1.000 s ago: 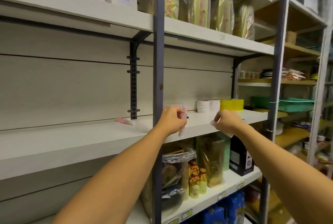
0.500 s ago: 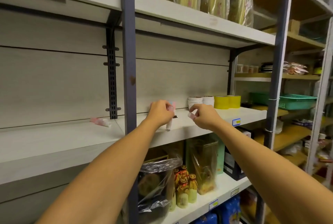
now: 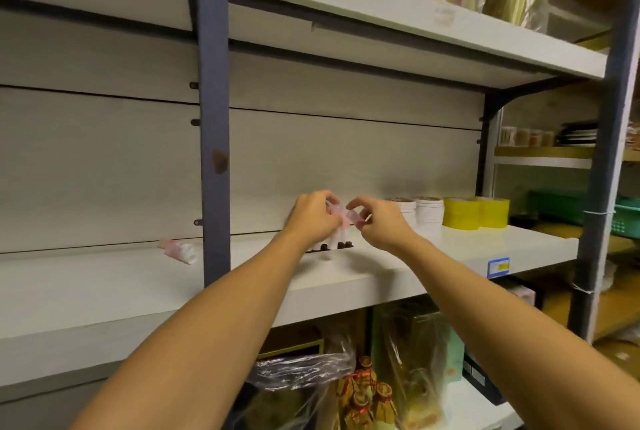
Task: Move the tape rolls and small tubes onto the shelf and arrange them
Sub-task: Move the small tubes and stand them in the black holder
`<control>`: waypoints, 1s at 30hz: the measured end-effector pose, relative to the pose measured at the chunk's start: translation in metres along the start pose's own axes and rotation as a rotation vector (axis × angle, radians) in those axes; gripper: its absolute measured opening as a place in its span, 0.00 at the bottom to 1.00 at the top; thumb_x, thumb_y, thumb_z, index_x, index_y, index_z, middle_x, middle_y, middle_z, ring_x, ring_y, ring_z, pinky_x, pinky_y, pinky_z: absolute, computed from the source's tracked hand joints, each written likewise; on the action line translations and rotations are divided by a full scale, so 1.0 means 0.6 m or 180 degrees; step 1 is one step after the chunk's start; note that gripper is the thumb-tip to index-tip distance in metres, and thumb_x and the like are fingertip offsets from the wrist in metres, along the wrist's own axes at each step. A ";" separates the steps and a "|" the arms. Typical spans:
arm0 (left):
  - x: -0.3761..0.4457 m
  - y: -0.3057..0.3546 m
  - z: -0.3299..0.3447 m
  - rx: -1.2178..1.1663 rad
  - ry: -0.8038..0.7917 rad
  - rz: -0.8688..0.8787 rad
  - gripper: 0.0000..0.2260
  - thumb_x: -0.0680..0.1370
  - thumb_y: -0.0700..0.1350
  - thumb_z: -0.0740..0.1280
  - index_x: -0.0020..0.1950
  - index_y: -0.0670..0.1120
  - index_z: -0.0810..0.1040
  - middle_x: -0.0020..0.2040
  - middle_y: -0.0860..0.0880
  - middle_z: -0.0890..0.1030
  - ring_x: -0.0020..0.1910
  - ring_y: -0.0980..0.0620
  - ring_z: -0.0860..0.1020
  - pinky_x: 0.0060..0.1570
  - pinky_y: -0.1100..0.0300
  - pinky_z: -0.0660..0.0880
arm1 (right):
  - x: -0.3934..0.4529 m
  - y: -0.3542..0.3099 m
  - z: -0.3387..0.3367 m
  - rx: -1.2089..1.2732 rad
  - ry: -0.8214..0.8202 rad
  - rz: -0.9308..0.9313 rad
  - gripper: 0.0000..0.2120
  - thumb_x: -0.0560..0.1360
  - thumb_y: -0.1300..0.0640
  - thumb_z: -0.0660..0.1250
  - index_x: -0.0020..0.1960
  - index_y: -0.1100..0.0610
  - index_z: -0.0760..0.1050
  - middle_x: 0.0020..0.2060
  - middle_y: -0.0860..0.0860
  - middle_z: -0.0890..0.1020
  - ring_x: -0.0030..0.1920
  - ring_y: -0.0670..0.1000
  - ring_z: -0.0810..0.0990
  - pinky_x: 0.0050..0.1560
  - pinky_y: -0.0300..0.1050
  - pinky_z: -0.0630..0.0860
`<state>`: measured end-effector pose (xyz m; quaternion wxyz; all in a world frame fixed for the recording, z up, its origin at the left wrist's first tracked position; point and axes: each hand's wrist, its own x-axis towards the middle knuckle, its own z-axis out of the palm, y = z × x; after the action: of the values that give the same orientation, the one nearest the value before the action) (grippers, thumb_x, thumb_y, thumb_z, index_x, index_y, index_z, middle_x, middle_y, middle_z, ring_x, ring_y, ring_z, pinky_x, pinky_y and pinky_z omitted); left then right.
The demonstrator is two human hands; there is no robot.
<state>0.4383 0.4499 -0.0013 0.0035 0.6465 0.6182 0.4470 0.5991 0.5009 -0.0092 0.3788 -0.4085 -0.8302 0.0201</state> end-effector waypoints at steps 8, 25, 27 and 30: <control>0.046 -0.016 0.028 0.0369 0.0290 0.0095 0.10 0.76 0.44 0.70 0.57 0.50 0.81 0.44 0.52 0.81 0.44 0.51 0.80 0.48 0.58 0.78 | 0.037 0.051 0.044 0.0678 0.0254 -0.0305 0.06 0.76 0.57 0.68 0.53 0.49 0.77 0.34 0.50 0.83 0.35 0.52 0.81 0.39 0.48 0.78; 0.064 -0.031 0.079 0.1644 0.0430 0.0007 0.14 0.77 0.54 0.71 0.61 0.52 0.80 0.59 0.50 0.77 0.63 0.47 0.69 0.62 0.52 0.65 | 0.080 0.100 0.043 0.1055 0.0454 -0.0625 0.07 0.74 0.62 0.69 0.52 0.59 0.76 0.44 0.50 0.82 0.40 0.51 0.80 0.43 0.42 0.75; 0.061 -0.033 0.084 0.1869 0.0388 0.0035 0.14 0.78 0.55 0.68 0.62 0.53 0.79 0.59 0.50 0.76 0.63 0.47 0.70 0.61 0.52 0.65 | 0.087 0.101 0.042 0.1094 0.0434 -0.0639 0.09 0.73 0.63 0.69 0.53 0.59 0.76 0.44 0.50 0.81 0.41 0.51 0.80 0.43 0.42 0.76; 0.056 -0.039 0.089 0.2174 0.0460 0.0231 0.14 0.80 0.53 0.64 0.63 0.50 0.78 0.60 0.50 0.76 0.62 0.47 0.71 0.59 0.52 0.65 | 0.098 0.100 0.046 0.1177 0.0432 -0.0656 0.11 0.72 0.64 0.70 0.53 0.58 0.75 0.44 0.50 0.81 0.41 0.51 0.80 0.38 0.33 0.71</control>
<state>0.4452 0.5118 -0.0269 -0.2726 0.5986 0.7074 0.2588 0.5989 0.5889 -0.0134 0.5023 -0.2455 -0.8224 0.1055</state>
